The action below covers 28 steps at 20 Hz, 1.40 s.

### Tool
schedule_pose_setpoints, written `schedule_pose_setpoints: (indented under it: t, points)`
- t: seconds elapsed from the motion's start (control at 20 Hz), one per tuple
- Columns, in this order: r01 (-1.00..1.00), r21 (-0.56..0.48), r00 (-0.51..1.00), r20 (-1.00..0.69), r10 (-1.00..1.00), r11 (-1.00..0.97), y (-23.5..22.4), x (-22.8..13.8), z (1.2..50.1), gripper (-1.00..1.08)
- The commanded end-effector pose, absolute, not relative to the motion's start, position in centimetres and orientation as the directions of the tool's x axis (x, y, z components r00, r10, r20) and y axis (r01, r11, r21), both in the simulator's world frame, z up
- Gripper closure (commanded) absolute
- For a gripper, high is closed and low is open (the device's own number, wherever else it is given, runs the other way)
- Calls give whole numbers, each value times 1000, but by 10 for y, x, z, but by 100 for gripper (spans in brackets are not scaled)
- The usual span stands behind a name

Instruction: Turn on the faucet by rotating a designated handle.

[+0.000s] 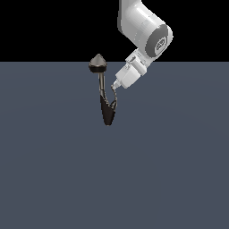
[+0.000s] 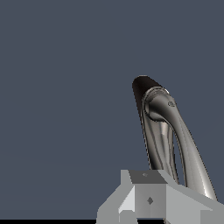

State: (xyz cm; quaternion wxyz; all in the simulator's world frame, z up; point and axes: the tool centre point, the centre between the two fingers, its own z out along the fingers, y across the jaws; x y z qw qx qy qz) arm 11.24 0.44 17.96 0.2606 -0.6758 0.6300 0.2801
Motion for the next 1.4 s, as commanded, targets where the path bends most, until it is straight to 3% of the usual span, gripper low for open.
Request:
schedule_pose_setpoints:
  t: [0.0, 1.35]
  points:
    - [-998, 1, 49, -707, -706, -70, 5, 107, 181, 108]
    - [-998, 0, 47, -706, -707, -67, -5, 42, 176, 108]
